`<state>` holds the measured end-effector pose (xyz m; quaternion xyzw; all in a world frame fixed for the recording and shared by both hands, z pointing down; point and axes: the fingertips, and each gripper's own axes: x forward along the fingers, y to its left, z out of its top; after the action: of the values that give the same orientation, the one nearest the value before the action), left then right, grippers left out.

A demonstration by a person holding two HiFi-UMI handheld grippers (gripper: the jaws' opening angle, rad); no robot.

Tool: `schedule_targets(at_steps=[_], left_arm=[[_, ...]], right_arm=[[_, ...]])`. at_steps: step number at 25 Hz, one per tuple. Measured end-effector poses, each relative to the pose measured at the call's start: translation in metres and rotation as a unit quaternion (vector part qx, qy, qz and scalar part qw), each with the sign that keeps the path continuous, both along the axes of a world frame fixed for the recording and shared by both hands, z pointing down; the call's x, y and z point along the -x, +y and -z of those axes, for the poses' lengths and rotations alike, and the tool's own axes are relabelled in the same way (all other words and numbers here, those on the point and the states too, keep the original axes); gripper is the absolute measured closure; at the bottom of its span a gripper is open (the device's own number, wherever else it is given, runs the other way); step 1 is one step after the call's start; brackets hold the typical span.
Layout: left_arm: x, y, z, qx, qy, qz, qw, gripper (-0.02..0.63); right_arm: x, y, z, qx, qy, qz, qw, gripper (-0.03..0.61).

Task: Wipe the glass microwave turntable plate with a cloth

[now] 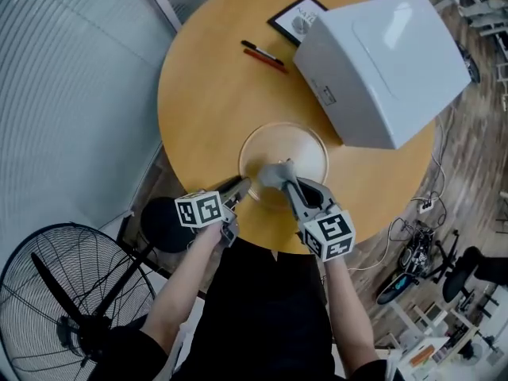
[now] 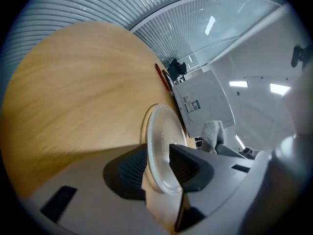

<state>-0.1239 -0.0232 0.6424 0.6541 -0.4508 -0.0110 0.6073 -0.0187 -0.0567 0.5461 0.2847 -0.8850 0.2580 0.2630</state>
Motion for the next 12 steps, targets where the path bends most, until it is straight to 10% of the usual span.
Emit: schedule_targets(at_steps=[12], left_arm=[[0.001, -0.003, -0.008, 0.040, 0.000, -0.007, 0.9992, 0.580]], right_arm=[[0.038, -0.009, -0.048, 0.012, 0.048, 0.043, 0.998, 0.545]])
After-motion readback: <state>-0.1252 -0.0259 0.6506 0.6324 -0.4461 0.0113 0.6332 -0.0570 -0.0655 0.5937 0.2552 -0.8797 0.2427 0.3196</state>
